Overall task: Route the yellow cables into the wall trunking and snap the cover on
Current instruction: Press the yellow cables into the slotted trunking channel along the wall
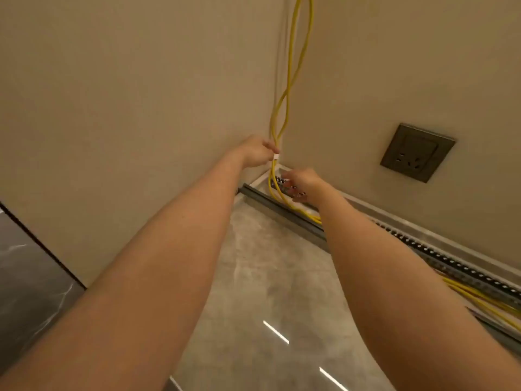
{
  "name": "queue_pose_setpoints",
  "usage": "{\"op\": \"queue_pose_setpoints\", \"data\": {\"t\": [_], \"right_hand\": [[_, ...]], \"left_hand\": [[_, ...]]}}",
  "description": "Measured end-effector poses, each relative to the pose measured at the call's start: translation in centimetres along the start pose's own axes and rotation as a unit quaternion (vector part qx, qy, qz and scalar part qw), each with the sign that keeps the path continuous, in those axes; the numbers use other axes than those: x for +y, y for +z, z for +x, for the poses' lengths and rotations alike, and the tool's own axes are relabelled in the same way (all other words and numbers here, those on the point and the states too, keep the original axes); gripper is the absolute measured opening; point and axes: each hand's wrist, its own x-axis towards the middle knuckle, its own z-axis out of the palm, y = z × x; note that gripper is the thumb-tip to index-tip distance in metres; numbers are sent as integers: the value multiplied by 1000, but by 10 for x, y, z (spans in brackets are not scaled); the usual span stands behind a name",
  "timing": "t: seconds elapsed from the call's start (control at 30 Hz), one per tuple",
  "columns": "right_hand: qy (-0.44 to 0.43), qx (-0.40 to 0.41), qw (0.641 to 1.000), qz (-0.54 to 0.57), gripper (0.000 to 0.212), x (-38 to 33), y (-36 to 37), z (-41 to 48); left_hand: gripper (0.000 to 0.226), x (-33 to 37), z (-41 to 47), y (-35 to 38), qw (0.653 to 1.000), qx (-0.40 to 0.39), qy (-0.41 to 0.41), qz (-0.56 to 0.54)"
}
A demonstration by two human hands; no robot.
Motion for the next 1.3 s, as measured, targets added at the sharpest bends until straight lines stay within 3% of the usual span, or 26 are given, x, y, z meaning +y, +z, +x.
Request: {"op": "queue_pose_setpoints", "data": {"t": [0.13, 0.3, 0.4, 0.47, 0.6, 0.7, 0.87, 1.13, 1.3], "right_hand": [[-37, -2, 954, -297, 35, 12, 6, 7], [-77, -24, 924, -373, 36, 30, 7, 19], [-93, -21, 908, -409, 23, 44, 6, 22], [-104, -17, 903, -416, 11, 48, 5, 25], [-125, -19, 909, -397, 18, 48, -4, 30], [-142, 25, 922, -359, 25, 46, -19, 33], [-154, 112, 908, -373, 24, 45, -37, 41], [-154, 126, 898, -392, 26, 56, -34, 54], [-159, 159, 911, -345, 26, 64, -24, 56]], "left_hand": [[36, -14, 1, 10, 984, -69, -14, 166], [46, -15, 21, 26, 969, -104, 54, 220], [47, -21, 34, 33, 952, -111, 78, 274], [44, -28, 43, 38, 934, -127, 98, 318], [45, -35, 49, 46, 896, -131, 159, 394], [43, -39, 61, 44, 850, -100, 222, 467], [51, -32, 74, 48, 812, -121, 257, 510], [41, -36, 88, 56, 799, -128, 277, 519], [26, -40, 89, 58, 793, -93, 289, 529]]}}
